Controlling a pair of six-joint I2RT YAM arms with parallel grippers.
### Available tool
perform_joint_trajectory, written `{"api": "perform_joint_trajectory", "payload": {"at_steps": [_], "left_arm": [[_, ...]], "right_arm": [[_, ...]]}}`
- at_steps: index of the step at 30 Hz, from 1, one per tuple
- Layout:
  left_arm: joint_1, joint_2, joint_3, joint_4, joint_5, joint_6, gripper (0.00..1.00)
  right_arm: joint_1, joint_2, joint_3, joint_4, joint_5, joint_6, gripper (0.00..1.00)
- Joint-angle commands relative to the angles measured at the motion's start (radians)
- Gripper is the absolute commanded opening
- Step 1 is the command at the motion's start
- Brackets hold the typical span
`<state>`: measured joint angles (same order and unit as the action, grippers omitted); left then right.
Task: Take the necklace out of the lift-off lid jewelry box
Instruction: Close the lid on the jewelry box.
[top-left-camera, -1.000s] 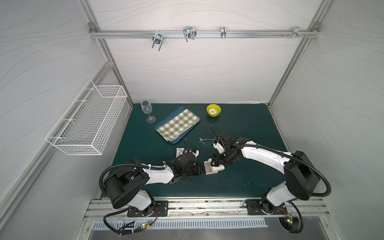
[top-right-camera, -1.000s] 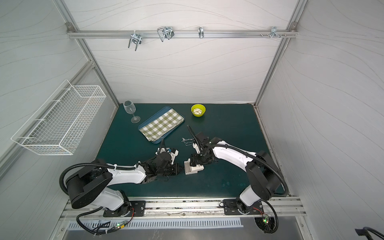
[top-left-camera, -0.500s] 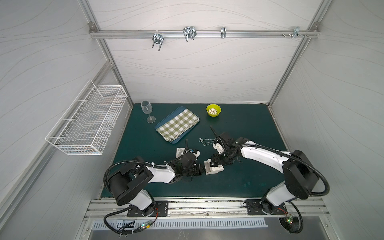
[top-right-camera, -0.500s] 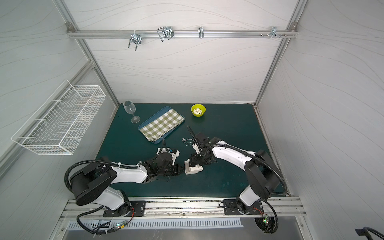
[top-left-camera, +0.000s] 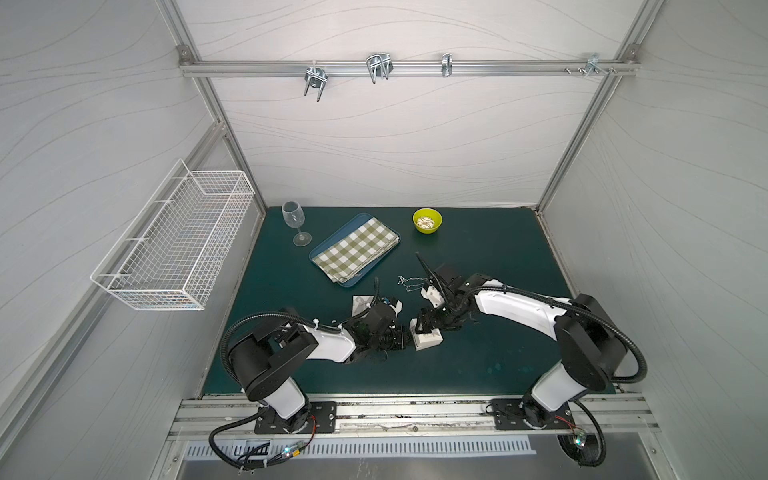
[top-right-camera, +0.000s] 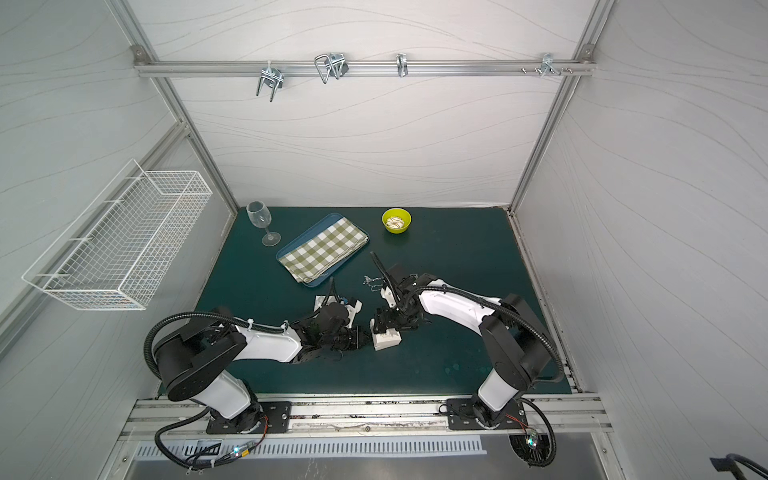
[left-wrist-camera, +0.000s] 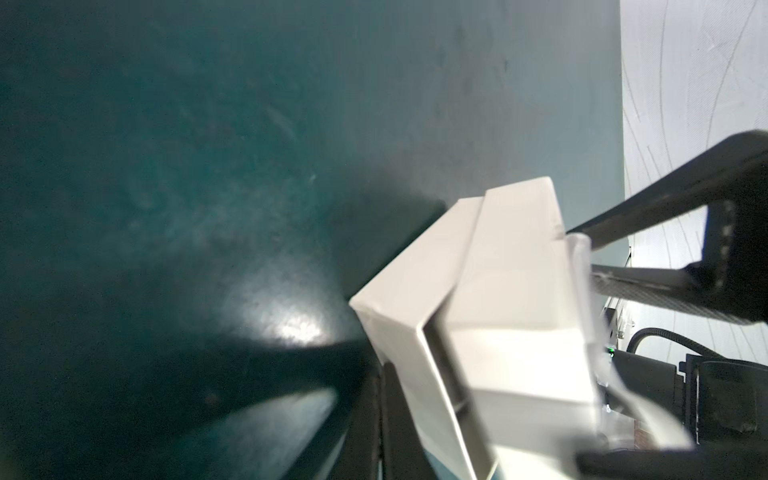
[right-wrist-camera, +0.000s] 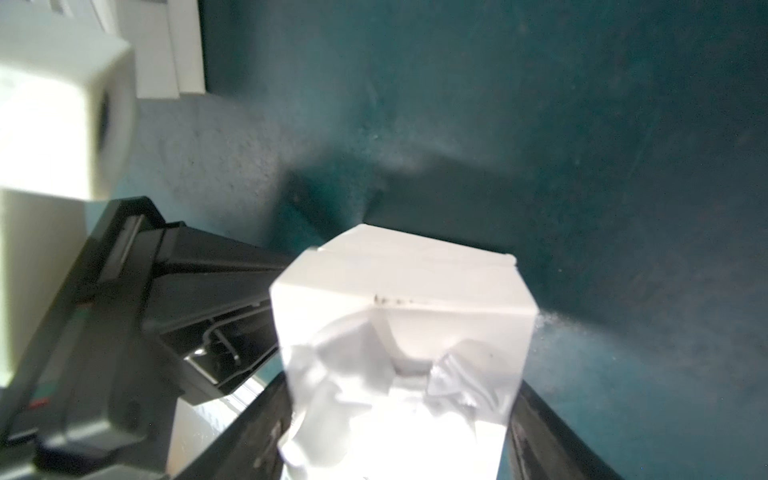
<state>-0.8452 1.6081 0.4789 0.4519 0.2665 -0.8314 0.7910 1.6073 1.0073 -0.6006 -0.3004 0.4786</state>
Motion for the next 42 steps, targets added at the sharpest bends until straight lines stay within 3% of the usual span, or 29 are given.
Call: {"api": "perform_joint_trajectory", "payload": {"at_steps": [1,5,15,21,31,35,42], "left_arm": [[-0.002,0.023,0.025,0.073,0.005,-0.014,0.07],[0.0,0.022,0.014,0.083,0.0,-0.018,0.07],[0.0,-0.002,0.018,0.024,-0.028,-0.008,0.06],[0.02,-0.007,0.046,-0.019,-0.043,0.022,0.08],[0.193,-0.111,0.192,-0.363,-0.073,0.237,0.23],[0.251,-0.169,0.262,-0.497,-0.108,0.325,0.27],[0.308,-0.258,0.37,-0.661,-0.216,0.491,0.44]], "right_arm": [[0.01,-0.028,0.004,0.023,-0.066,-0.006,0.8],[0.006,-0.036,-0.001,0.013,-0.067,-0.018,0.81],[-0.015,0.001,-0.054,0.035,0.019,-0.041,0.63],[-0.031,0.079,-0.032,0.044,0.102,-0.072,0.61],[-0.111,0.091,0.088,0.014,0.161,-0.141,0.74],[-0.158,0.031,0.127,-0.017,0.161,-0.175,0.77],[-0.261,-0.137,0.135,-0.077,0.185,-0.224,0.8]]}}
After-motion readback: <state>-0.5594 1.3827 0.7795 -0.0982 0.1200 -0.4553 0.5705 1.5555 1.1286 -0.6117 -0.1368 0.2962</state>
